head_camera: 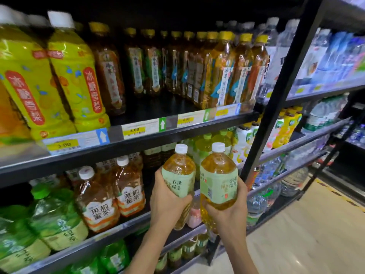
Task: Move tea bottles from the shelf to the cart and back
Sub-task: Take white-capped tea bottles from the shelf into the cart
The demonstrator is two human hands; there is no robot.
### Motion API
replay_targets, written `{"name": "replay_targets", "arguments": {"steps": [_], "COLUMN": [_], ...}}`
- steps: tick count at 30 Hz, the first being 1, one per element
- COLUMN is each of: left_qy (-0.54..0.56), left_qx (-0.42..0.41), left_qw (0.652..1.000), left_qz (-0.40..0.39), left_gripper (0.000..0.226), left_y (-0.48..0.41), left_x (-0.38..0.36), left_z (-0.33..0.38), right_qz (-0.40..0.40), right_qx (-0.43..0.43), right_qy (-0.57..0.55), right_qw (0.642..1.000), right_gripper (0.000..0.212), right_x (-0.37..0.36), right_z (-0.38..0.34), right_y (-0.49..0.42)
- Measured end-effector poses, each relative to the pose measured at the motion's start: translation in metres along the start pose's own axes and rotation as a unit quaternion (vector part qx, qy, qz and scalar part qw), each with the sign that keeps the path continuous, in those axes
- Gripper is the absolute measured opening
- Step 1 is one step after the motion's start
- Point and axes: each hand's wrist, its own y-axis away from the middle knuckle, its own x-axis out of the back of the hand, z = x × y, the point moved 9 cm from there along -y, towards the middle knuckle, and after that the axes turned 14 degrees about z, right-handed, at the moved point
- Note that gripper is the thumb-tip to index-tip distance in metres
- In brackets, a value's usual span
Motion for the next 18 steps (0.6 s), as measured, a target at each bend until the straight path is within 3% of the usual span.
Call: {"name": "replay_targets", "arguments": {"steps": [9, 18], "left_qy": [-0.002, -0.011], "left_qx": [0.018, 0.045], "left_qw": [0.998, 0.984], "left_qz": [0.063, 0.171], "left_gripper": [0.103, 0.102], "left_y": [-0.007, -0.003], "left_x": [-0.006, -0.012], "left_z": [-0.019, -0.026], "right_qz": [-0.042, -0.116], "right_qx": [0.011, -0.011], "right_qy": [0.052, -0.009], "right_qw": [0.998, 0.993], "right_gripper": [0.101, 0.105], "right_x": [-0.031, -0.064], "right_z": [0.038, 0.062], "right_y": [-0.018, -0.041]}}
